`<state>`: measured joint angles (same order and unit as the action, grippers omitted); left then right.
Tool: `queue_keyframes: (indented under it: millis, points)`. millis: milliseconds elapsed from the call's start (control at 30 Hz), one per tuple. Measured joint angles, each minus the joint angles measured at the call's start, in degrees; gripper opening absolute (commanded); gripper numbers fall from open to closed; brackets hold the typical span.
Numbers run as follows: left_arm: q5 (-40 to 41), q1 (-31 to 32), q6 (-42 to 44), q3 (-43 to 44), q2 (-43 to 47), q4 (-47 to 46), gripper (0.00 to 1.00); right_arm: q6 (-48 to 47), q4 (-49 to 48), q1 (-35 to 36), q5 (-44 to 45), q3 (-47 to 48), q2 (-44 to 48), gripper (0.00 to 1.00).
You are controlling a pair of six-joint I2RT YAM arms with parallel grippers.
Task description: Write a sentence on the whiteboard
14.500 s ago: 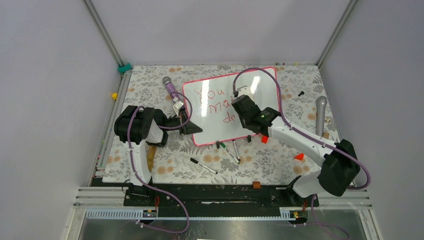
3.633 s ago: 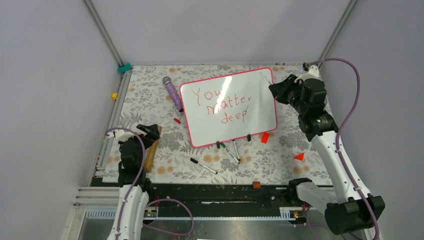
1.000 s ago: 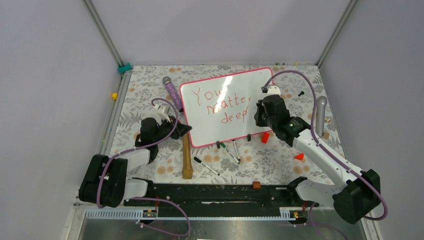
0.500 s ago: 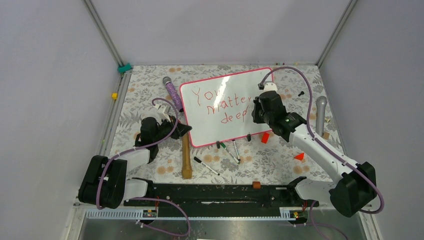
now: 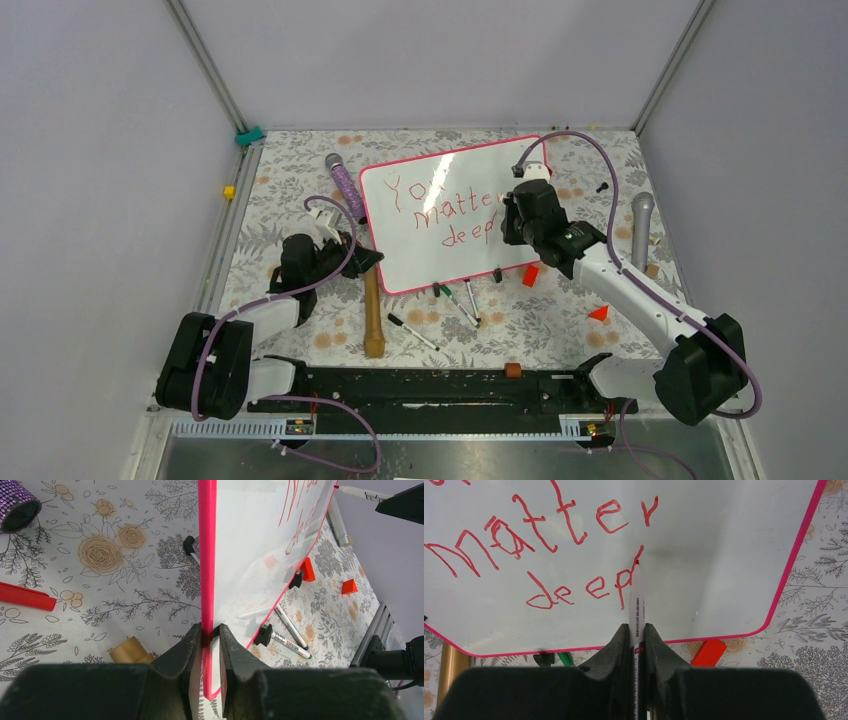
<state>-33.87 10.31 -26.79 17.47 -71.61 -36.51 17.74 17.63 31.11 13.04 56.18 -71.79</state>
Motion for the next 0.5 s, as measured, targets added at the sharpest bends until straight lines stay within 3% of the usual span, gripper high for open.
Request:
queue_keyframes:
  millis: [500]
  points:
    - [0.5, 0.2, 0.3, 0.2, 0.3, 0.8, 0.00, -0.8, 0.5, 0.0, 1.4, 0.2, -0.1, 0.00]
